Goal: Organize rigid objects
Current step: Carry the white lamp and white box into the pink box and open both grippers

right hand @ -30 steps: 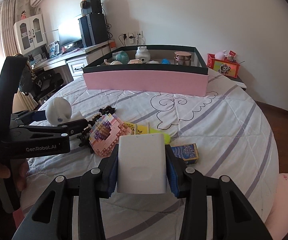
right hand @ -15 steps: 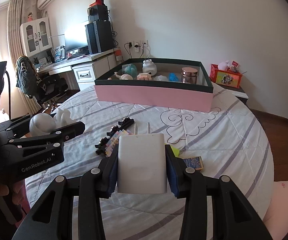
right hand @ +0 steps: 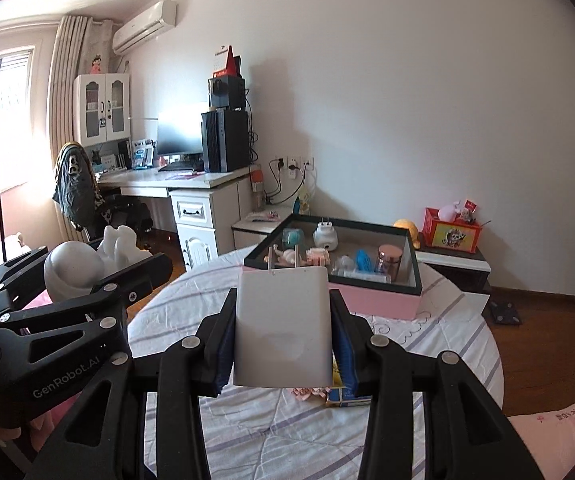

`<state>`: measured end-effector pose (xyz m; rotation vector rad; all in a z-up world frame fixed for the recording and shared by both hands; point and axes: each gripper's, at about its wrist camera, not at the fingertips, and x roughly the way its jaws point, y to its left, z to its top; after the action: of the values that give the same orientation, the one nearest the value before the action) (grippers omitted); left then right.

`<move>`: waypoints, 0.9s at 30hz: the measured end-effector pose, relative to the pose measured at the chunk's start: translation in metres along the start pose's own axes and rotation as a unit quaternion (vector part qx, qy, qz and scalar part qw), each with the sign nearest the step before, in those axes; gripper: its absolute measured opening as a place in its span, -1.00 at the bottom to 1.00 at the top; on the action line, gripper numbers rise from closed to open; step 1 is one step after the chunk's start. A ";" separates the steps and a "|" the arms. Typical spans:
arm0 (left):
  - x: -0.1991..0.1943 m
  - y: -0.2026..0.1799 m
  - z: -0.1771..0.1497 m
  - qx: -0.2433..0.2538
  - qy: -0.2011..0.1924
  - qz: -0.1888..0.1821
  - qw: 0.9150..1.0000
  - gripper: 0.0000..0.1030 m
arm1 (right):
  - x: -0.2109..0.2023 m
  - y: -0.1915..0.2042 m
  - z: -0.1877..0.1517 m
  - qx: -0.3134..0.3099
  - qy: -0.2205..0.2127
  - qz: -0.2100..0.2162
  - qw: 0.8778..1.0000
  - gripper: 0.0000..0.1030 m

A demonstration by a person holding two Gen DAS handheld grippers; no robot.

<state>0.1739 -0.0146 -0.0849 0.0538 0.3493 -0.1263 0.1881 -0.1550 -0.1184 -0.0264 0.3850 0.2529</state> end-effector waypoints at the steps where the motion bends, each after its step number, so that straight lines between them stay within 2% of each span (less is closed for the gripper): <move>1: -0.007 0.000 0.003 0.002 -0.006 0.004 1.000 0.06 | -0.006 0.002 0.004 0.000 -0.009 0.001 1.000 -0.17; 6: -0.028 0.001 0.012 -0.001 -0.027 0.011 1.000 0.06 | -0.022 0.011 0.016 -0.007 -0.031 0.002 1.000 -0.17; 15: -0.020 -0.001 0.014 0.002 -0.025 0.019 0.999 0.06 | -0.014 0.011 0.020 -0.014 -0.026 0.002 1.000 -0.17; 21: 0.019 -0.002 0.022 0.007 -0.009 0.024 1.000 0.06 | 0.021 -0.002 0.027 -0.014 -0.014 0.003 1.000 -0.17; 27: 0.094 -0.008 0.052 0.030 0.005 0.024 0.999 0.06 | 0.082 -0.028 0.057 -0.030 0.006 0.006 1.000 -0.17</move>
<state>0.2782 -0.0369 -0.0683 0.1211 0.3532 -0.0893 0.2896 -0.1580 -0.0975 -0.0837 0.3895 0.2760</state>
